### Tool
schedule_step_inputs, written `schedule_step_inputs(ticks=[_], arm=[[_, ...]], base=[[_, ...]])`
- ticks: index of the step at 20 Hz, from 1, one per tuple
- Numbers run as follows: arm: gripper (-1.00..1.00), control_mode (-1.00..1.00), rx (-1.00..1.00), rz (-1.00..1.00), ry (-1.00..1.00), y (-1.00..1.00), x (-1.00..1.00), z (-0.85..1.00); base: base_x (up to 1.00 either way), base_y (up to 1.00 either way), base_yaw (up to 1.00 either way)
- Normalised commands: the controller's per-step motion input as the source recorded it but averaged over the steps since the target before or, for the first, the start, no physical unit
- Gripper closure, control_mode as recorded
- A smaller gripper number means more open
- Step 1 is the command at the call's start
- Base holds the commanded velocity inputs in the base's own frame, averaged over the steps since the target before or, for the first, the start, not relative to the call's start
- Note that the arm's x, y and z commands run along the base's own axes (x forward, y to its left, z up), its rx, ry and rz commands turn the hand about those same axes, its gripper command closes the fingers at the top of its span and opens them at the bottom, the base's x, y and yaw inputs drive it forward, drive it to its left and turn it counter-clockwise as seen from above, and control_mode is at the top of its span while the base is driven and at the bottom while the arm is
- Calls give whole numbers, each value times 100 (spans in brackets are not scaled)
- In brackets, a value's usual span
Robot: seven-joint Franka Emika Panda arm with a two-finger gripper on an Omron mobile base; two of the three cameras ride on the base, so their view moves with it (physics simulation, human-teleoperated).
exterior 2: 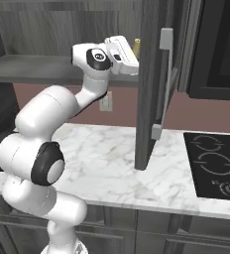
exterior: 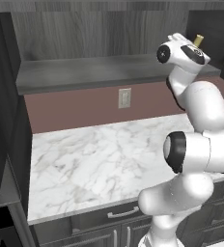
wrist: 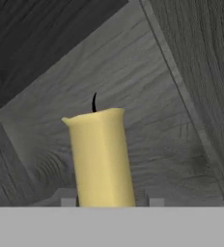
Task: Get the candle and the liquor from the cabinet and move them to the dining counter.
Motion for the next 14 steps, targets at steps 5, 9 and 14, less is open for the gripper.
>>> schedule_step_inputs(ticks=[5, 9, 14], arm=[[100, -100, -1, 1, 3, 51, -39, 15], [100, -100, 0, 7, 15, 37, -46, 28], [100, -100, -1, 9, 11, 39, -59, 20]], base=[[0, 0, 0], [0, 0, 0], [0, 0, 0]])
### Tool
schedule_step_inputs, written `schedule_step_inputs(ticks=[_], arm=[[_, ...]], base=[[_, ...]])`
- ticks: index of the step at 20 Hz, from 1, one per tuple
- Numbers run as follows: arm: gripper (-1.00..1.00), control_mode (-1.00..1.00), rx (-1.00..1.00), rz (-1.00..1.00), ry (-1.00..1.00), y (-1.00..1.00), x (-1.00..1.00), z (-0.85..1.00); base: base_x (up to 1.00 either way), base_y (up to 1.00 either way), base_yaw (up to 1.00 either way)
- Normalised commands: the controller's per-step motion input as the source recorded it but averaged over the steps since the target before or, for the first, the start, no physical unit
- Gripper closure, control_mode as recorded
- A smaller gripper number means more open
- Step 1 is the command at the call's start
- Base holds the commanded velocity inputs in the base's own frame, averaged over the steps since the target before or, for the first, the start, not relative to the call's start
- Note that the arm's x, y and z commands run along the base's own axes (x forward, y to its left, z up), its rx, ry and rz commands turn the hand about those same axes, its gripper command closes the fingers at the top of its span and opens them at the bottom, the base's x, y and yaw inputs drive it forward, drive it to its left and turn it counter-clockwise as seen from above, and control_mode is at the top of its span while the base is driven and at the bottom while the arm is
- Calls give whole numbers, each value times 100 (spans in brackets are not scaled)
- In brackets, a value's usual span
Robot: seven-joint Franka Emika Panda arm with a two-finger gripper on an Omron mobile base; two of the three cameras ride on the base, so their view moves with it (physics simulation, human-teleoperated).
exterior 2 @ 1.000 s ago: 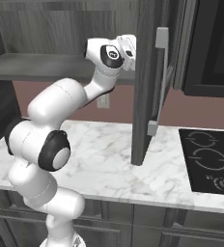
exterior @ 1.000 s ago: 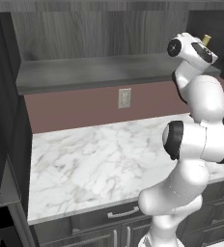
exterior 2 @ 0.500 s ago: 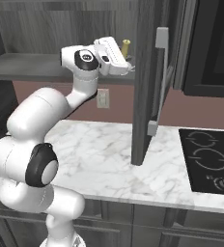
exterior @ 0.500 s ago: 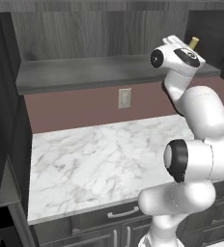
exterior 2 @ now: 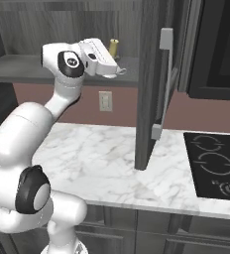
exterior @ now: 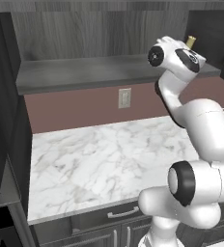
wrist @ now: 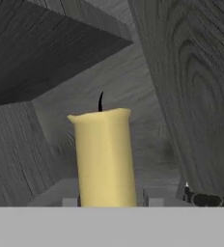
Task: Get the candle and the liquor from the cabinet and move them to the dining counter.
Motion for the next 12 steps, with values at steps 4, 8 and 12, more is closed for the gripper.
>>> schedule_step_inputs(ticks=[4, 8, 12], arm=[[100, -100, -2, 8, 1, 39, -67, 4], [100, -100, -2, 9, 0, 39, -65, 0], [100, -100, -2, 14, 0, 39, -64, -1]], base=[[0, 0, 0], [0, 0, 0], [0, 0, 0]])
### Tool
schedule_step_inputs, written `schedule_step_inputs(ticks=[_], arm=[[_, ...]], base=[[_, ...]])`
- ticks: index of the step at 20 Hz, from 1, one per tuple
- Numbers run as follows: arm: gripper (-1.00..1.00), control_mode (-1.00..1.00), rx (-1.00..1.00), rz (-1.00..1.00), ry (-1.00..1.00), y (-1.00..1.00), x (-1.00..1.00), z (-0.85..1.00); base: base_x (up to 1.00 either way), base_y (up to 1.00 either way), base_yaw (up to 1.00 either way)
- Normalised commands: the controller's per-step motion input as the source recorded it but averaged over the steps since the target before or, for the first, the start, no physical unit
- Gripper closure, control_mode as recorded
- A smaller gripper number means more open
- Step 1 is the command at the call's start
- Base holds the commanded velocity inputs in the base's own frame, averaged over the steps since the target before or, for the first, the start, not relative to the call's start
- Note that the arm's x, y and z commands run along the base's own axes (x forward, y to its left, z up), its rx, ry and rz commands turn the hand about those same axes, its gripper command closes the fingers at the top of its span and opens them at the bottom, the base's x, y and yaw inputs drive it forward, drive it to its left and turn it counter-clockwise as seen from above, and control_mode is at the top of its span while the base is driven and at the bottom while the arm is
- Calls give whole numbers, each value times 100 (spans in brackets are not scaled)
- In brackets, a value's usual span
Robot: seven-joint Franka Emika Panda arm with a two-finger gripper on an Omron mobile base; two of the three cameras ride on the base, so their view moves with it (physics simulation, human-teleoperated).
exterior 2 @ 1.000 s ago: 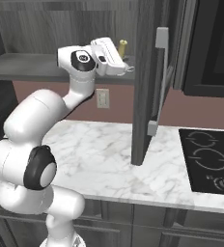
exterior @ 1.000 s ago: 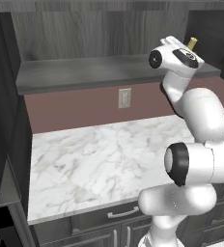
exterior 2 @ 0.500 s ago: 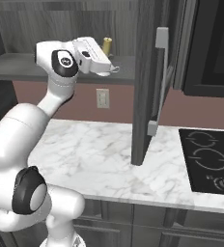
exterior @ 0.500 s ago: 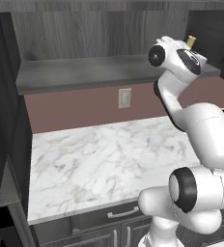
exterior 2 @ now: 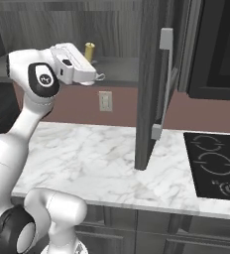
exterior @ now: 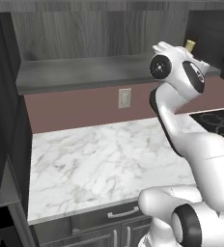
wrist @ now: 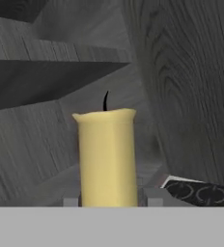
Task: Get the candle and the liquor from the cabinet and move them to the dining counter.
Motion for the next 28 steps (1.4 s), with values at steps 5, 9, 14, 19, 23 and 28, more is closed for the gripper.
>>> schedule_step_inputs(ticks=[5, 9, 14, 19, 23, 28], arm=[[100, -100, -5, 20, 0, 40, -62, -1], [100, -100, -8, 24, 2, 38, -47, 0], [100, -100, -8, 19, 11, 36, -55, -2], [100, -100, -3, 15, 4, 28, -67, -10], [100, -100, -2, 10, 4, 26, -66, -7], [100, -100, -4, 3, 4, 27, -62, -10]], base=[[0, 0, 0], [0, 0, 0], [0, 0, 0], [0, 0, 0], [0, 0, 0], [0, 0, 0]])
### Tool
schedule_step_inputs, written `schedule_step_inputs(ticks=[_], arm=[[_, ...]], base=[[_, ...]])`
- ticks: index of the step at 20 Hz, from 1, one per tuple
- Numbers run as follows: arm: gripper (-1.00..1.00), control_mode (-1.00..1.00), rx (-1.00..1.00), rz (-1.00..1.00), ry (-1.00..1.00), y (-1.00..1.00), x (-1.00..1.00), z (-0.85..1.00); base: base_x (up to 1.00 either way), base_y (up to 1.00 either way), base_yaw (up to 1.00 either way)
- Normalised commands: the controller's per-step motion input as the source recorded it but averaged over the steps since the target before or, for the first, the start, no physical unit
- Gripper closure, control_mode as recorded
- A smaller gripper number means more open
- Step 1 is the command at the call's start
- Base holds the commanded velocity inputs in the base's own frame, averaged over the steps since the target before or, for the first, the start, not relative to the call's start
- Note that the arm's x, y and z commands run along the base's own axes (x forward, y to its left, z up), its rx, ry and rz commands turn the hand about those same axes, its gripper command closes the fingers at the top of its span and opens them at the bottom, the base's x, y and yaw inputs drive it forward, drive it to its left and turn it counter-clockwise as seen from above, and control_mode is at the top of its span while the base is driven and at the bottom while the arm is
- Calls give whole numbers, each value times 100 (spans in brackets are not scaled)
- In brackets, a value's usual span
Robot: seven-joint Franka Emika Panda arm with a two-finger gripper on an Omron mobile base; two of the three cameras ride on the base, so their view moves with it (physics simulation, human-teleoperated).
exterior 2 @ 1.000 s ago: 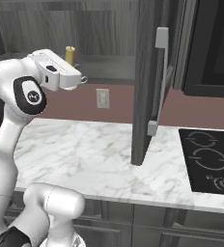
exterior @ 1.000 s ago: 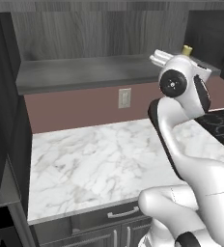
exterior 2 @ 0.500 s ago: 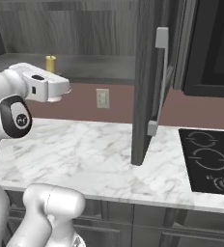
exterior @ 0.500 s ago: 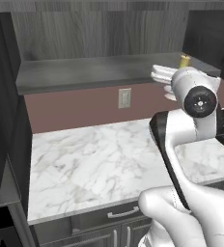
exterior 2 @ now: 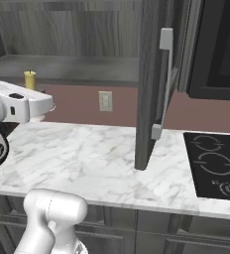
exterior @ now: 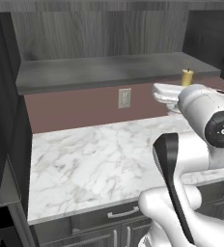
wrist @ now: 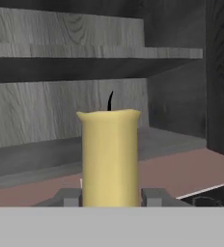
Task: Get the candle and the liquor from the cabinet and move them to the dining counter.
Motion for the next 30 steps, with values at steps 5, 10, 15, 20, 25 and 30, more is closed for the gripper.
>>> schedule_step_inputs(ticks=[5, 10, 15, 20, 25, 30], arm=[[100, -100, -6, 0, 23, 22, -42, -4], [100, -100, -2, 0, 12, 7, -21, -4], [100, -100, 0, 0, 0, 0, 0, 0], [100, -100, 0, 0, 0, 0, 0, 0], [100, -100, 0, 0, 0, 0, 0, 0], [100, 100, 0, 0, 0, 0, 0, 0]], base=[[0, 0, 0], [0, 0, 0], [0, 0, 0], [0, 0, 0], [0, 0, 0], [0, 0, 0]])
